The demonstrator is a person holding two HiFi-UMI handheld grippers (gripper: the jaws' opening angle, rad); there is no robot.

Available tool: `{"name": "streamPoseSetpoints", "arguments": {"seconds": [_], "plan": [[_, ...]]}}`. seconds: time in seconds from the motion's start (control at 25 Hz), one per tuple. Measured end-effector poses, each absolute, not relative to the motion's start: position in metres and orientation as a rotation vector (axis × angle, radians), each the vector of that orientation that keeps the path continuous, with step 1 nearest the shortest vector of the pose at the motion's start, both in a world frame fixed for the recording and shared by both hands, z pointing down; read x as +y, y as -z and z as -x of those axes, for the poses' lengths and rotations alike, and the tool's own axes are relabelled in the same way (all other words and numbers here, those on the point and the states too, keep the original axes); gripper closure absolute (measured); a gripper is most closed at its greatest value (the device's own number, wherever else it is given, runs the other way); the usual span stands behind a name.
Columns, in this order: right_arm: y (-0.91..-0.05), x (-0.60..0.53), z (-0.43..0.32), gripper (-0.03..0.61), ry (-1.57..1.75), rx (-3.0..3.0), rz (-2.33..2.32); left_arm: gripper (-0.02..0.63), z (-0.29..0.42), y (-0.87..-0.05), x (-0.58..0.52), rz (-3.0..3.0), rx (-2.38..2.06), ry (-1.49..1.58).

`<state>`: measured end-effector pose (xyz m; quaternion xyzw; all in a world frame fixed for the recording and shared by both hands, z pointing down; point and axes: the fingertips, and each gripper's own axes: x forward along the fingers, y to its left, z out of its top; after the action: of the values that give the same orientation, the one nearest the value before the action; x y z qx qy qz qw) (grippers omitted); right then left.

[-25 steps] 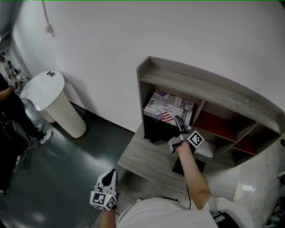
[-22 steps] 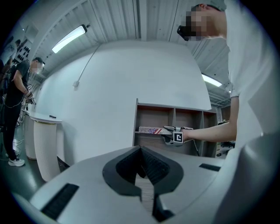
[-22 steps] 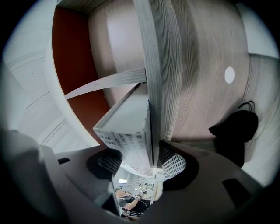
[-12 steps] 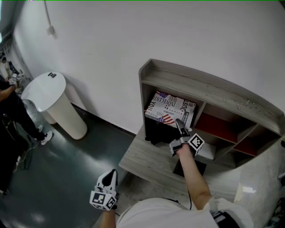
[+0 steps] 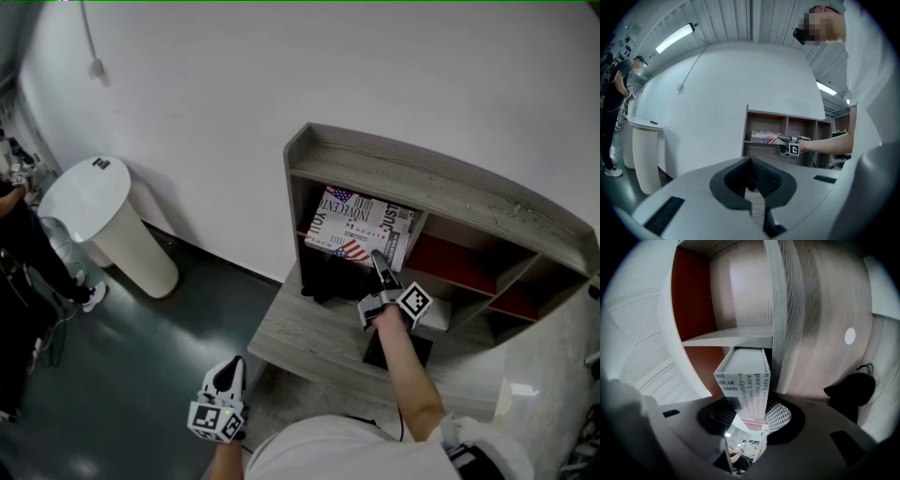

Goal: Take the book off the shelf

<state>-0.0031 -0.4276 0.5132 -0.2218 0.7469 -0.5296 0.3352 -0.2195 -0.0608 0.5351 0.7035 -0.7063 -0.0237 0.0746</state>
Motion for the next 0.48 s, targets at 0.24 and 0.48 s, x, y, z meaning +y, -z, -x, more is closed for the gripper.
{"name": "streamPoseSetpoints", "arguments": {"seconds": [0.24, 0.48], "plan": [[-0.524, -0.423, 0.0, 0.399, 1.439, 1.928, 0.571, 0.597, 0.208, -0.536, -0.075, -2.164, -2.064, 0.083], [-0.514, -0.414, 0.0, 0.397, 1.417, 1.968, 0.558, 0.597, 0.209, -0.539, -0.07, -2.166, -2.051, 0.097]]}}
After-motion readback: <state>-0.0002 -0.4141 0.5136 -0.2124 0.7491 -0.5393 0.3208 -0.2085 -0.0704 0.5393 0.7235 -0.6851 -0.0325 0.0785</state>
